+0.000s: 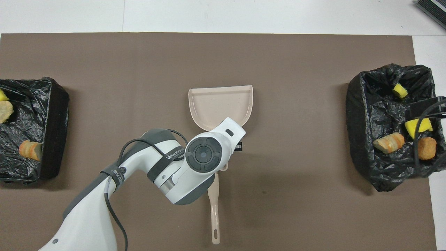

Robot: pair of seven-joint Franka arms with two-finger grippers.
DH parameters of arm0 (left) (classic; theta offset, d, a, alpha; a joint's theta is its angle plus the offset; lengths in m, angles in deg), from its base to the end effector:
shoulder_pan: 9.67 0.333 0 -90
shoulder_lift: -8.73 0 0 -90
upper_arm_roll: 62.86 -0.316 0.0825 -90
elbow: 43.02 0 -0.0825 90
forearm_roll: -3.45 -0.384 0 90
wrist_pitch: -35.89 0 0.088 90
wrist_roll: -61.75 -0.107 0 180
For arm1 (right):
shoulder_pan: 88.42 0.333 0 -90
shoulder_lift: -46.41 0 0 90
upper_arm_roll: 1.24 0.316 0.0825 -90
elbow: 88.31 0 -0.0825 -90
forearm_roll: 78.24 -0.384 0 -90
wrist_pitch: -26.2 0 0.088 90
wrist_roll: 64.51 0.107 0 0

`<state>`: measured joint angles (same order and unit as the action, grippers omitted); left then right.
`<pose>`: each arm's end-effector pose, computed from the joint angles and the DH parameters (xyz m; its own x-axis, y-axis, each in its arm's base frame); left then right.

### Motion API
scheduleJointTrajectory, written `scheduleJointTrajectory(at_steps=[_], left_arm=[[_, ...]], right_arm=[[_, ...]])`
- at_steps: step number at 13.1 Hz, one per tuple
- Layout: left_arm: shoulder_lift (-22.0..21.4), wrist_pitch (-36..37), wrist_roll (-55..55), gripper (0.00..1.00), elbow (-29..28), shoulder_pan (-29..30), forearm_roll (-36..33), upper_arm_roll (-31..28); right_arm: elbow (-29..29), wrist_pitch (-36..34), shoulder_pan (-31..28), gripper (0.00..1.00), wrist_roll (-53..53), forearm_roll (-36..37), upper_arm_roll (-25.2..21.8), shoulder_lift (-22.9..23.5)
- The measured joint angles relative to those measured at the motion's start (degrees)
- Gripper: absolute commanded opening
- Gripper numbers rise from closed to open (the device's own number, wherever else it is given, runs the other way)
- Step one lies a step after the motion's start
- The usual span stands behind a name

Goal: Sweep and dump trash in bin
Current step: 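Bring the empty dustpan back to the table center with the left gripper, then release the dustpan and withdraw the left gripper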

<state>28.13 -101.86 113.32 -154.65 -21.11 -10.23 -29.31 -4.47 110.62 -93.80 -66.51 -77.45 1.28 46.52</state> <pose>0.4582 -0.4274 0.3507 0.9931 0.0032 0.1173 -0.0133 -0.9901 0.1400 0.5444 -0.0288 0.6651 0.9998 -0.0164 0.0077 -0.0165 -0.9998 0.0139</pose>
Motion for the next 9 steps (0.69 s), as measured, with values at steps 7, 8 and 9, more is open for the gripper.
scheduleJointTrajectory(at_steps=[7,8,9], left_arm=[[-0.8,2.0,3.5,1.00,1.3,2.8,-0.1,-1.1],[-1.6,5.0,3.3,1.00,2.3,3.3,-0.1,-2.4],[-2.7,7.8,2.5,1.00,3.4,3.6,-0.2,-4.2]], right_arm=[[0.0,0.0,0.0,1.00,0.0,0.0,0.0,0.0],[0.0,0.0,0.0,1.00,0.0,0.0,0.0,0.0],[0.0,0.0,0.0,1.00,0.0,0.0,0.0,0.0]])
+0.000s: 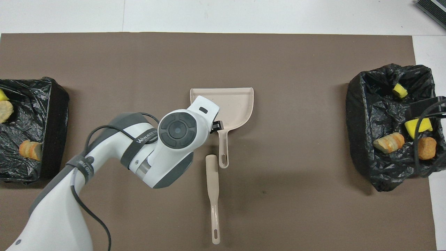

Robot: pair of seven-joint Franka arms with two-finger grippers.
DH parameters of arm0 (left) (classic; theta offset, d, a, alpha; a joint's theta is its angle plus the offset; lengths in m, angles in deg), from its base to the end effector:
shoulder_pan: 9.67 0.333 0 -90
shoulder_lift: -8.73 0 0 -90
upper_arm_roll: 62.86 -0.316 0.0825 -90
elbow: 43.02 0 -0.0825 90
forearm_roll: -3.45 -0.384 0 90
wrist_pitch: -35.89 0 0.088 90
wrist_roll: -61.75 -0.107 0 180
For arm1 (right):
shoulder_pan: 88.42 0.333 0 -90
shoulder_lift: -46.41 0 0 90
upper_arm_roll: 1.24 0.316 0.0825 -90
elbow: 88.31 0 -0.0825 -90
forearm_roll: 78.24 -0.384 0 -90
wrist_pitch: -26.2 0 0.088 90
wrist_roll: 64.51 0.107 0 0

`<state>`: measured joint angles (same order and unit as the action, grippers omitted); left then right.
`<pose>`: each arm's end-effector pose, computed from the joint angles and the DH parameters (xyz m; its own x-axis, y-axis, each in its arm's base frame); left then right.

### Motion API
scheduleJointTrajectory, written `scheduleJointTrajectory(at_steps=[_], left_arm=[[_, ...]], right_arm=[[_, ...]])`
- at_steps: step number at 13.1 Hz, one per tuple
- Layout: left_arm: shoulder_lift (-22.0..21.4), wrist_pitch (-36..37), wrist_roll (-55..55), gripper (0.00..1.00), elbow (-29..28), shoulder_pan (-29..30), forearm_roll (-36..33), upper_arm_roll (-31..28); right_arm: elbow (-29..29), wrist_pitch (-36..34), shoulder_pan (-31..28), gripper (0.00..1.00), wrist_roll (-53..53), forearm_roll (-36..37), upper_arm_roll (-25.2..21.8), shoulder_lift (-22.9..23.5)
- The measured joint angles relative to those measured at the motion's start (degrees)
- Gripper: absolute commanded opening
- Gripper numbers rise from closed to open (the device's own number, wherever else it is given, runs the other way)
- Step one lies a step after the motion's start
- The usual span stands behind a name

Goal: Sweep and dump trash in bin
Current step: 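Release the dustpan and withdraw the left gripper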

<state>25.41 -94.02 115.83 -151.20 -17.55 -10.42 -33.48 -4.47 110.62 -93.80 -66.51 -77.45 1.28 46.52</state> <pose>0.5146 -0.3603 0.3831 0.9757 0.1790 0.1262 0.1716 -0.9829 0.0672 0.5444 -0.0288 0.6651 0.9998 -0.0164 0.0077 -0.0165 -0.9998 0.0139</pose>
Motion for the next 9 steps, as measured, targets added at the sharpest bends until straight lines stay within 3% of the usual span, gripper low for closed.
scheduleJointTrajectory(at_steps=[5,9], left_arm=[[-7.2,9.3,-10.6,1.00,1.5,0.2,0.3,-8.4],[-15.0,18.4,-28.0,1.00,1.6,0.7,6.5,-16.7]], right_arm=[[0.0,0.0,0.0,1.00,0.0,0.0,0.0,0.0],[0.0,0.0,0.0,1.00,0.0,0.0,0.0,0.0]])
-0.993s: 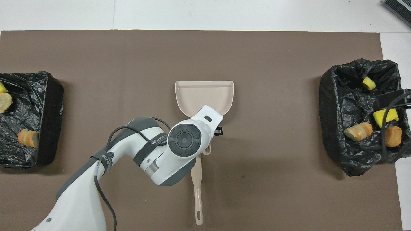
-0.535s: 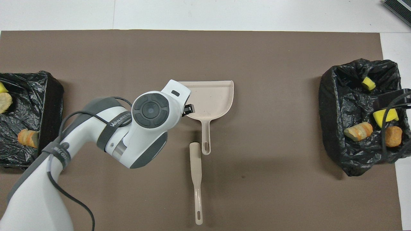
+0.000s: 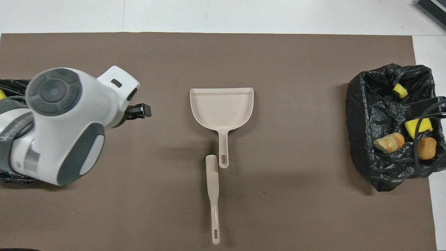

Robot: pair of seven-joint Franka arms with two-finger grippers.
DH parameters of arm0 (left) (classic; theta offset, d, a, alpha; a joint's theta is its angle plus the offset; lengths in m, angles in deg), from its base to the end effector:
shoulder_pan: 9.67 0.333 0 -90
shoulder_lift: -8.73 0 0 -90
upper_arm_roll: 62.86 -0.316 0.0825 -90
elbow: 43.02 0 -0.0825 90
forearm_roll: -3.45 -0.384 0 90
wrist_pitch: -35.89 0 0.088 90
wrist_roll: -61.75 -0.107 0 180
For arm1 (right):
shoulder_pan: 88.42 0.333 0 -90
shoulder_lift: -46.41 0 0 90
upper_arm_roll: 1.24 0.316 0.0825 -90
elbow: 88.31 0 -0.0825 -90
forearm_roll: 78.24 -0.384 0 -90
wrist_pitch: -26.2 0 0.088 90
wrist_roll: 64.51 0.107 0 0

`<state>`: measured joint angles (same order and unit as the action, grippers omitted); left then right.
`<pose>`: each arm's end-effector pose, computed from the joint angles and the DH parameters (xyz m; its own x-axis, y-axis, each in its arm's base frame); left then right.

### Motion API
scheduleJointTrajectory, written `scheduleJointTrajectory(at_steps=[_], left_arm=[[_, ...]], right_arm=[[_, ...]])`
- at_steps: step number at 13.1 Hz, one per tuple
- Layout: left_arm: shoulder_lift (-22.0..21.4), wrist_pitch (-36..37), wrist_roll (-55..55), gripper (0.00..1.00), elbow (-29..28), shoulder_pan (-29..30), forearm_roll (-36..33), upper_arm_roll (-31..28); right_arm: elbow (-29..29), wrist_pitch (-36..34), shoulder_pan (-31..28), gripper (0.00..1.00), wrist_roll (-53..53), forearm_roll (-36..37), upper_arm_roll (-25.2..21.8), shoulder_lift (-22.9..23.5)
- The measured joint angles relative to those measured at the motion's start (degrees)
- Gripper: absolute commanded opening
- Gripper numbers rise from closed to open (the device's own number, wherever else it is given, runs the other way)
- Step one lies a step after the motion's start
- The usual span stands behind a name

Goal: Sweep and dump trash in bin

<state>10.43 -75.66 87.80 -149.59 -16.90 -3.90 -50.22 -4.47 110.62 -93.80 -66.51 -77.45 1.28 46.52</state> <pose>0.5454 -0.1867 0.5035 0.9931 0.0601 0.1003 0.0682 -0.9945 -0.0791 0.5444 -0.0288 0.6651 0.9998 -0.0164 0.0077 -0.0165 -0.9998 0.0139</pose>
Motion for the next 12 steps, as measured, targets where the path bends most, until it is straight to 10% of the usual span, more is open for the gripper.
scheduleJointTrajectory(at_steps=[12], left_arm=[[-5.7,22.7,-21.2,1.00,15.1,2.7,5.5,-12.4]], right_arm=[[0.0,0.0,0.0,1.00,0.0,0.0,0.0,0.0]])
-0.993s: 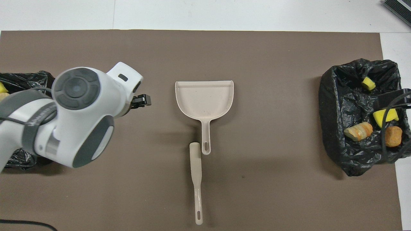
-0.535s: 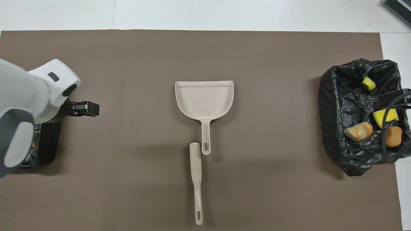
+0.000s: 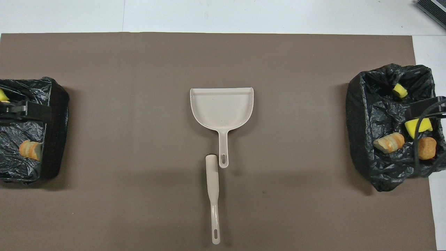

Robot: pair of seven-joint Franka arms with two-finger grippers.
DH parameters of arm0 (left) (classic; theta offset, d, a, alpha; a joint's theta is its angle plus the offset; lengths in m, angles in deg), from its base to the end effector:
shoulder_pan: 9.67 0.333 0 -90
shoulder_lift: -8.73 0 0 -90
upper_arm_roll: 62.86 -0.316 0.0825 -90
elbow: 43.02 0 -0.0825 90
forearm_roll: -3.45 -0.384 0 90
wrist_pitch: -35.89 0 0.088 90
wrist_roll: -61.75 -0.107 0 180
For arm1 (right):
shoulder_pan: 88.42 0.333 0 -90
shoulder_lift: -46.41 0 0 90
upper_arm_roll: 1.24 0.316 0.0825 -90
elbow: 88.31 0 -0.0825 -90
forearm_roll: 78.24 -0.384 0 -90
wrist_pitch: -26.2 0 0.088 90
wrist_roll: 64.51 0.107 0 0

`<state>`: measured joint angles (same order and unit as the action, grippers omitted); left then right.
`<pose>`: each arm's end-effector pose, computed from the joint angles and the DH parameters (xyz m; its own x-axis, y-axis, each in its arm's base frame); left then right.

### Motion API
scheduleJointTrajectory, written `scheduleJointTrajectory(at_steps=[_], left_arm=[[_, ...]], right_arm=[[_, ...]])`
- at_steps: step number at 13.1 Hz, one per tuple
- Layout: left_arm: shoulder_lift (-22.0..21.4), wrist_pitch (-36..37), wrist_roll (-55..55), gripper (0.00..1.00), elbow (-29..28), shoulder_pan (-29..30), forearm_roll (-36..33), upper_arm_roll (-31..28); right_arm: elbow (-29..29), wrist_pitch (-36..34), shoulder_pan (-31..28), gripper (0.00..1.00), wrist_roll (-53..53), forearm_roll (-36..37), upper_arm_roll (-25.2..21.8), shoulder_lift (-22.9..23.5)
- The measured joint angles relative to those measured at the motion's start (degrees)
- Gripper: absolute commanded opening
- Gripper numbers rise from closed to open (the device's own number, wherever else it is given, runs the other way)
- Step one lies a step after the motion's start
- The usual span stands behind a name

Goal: Sweep and dump trash in bin

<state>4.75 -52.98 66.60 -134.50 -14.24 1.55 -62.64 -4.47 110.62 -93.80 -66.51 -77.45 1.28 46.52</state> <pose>0.5294 -0.0408 0.6483 0.9996 0.0017 0.0267 0.0025 -0.9995 -0.0312 0.5444 -0.0288 0.6651 0.9998 -0.0164 0.0077 -0.0165 -0.9998 0.0139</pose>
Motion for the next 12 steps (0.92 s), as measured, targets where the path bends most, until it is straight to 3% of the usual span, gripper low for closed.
scheduleJointTrajectory(at_steps=[5,12], left_arm=[[-4.3,1.7,-4.1,1.00,-4.8,0.9,0.1,-0.2],[-4.4,0.5,-4.6,1.00,-4.7,0.9,0.4,0.5]], right_arm=[[0.0,0.0,0.0,1.00,0.0,0.0,0.0,0.0],[0.0,0.0,0.0,1.00,0.0,0.0,0.0,0.0]])
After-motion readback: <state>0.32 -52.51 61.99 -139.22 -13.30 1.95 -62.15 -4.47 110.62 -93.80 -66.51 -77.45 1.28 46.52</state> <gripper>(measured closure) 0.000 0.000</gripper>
